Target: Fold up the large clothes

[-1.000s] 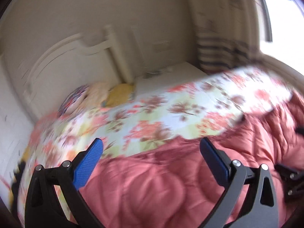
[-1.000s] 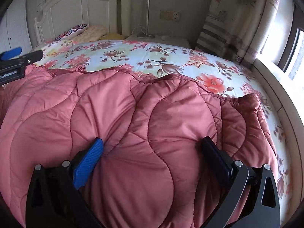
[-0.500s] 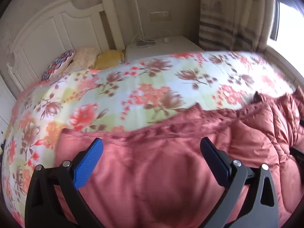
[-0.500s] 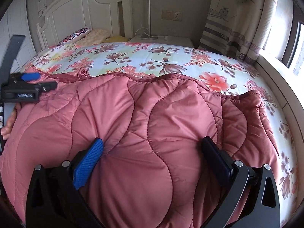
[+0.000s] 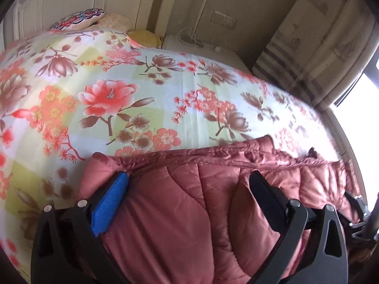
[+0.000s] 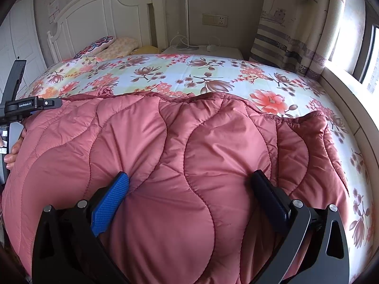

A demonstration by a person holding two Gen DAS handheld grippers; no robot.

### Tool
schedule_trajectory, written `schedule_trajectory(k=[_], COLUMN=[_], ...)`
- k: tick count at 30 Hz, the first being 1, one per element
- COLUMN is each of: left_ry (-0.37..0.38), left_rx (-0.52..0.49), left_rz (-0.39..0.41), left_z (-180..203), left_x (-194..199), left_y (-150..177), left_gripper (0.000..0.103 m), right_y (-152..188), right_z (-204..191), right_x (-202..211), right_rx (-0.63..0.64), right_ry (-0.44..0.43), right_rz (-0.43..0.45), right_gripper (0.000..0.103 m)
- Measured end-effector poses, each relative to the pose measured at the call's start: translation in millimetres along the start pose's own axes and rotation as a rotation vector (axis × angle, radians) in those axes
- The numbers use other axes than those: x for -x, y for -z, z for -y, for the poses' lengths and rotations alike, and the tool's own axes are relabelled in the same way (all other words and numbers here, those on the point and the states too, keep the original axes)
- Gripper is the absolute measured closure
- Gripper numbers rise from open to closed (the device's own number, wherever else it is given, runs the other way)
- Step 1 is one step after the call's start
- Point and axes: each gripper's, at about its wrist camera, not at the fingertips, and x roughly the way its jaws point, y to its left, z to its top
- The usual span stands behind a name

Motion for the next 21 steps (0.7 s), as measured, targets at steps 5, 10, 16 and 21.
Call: schedule_trajectory(k=[5, 10, 16, 21], left_ry=[-0.073, -0.159, -0.313, -0.27], left_rx=[0.04, -0.198, -0.367, -0.315], left_rz=[0.135, 0.269, 0.181, 0.112], left_z=[21.2, 98.2, 122.0, 111.3], left_x=[66.7, 109.6, 34.6, 47.5], left_y=[5.1, 59.8, 115.0, 106.4], left_gripper=[0.005, 0.002, 0.002, 0.002], right_y=[-8.7, 3.0, 43.1, 40.5], right_z=[5.3, -42.9, -110.2, -101.8], right_x=[16.5, 69.7, 38.5, 48.2], right_rx=[-0.038, 0.061, 0.251, 0.222], right_ry=[0.01, -0.086, -0.014, -0.034], right_rz=[-0.013, 0.122, 0.096, 0.067], right_gripper=[0.006, 0.006, 0.005, 0.005])
